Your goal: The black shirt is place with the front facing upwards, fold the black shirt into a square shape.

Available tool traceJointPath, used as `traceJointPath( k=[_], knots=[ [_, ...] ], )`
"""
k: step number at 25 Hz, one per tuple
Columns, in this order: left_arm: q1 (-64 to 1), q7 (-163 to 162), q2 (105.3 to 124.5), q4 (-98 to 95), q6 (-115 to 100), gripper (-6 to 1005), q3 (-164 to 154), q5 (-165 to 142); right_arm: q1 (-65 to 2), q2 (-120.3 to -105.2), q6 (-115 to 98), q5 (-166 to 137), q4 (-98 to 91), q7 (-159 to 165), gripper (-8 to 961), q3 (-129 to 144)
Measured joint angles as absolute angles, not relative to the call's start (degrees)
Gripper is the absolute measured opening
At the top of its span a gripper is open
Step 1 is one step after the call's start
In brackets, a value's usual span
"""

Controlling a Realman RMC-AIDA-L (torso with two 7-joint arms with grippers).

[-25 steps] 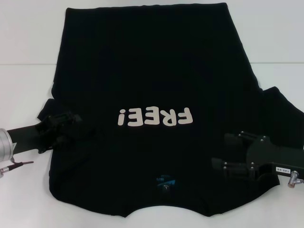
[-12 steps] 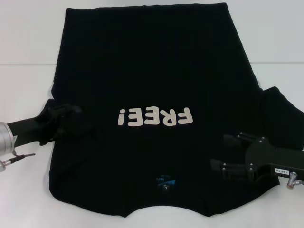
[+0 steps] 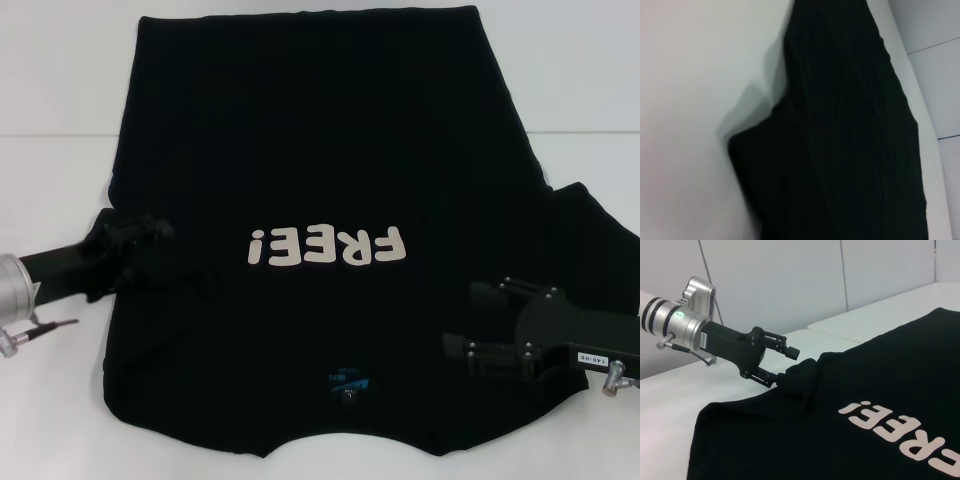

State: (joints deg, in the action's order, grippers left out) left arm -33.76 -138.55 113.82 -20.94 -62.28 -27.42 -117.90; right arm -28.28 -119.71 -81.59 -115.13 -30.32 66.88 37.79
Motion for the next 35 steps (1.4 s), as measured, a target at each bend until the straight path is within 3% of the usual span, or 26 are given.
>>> traceJointPath(
  k=[4, 14, 19, 25, 28, 35],
  knots=[
    [-35.2, -136.1, 114.43, -21.4, -62.3, 771, -27.3, -114.8, -28.2, -119.77, -81.8, -115.1, -30.3, 66.9, 916, 37.8],
    [-46.0, -127.2, 117.95, -21.3, -64.6, 770, -30.8, -112.6, -27.3, -119.67, -82.0, -115.0, -30.2, 66.9, 915, 37.3],
    [-44.4, -127.6, 117.28, -21.5, -67.2, 770, -34.9, -112.6, -27.2, -119.6, -81.5, -114.9, -30.2, 66.9, 915, 37.2],
    [-37.4, -122.7, 116.07, -23.8, -73.3, 769, -33.4, -108.9, -27.4, -119.41, -81.6, -114.7, -30.9, 72.1, 915, 33.2],
    [-33.6, -113.4, 115.66, -25.7, -81.0, 768, -33.2, -107.0, -27.8, -117.8, -81.2, -115.2, -32.8, 84.7, 915, 31.1],
    [-27.8, -97.1, 114.95, -30.3, -90.1, 768, -35.1, -109.5, -31.0, -109.1, -82.7, -128.0, -40.5, 124.4, 916, 31.8]
  ],
)
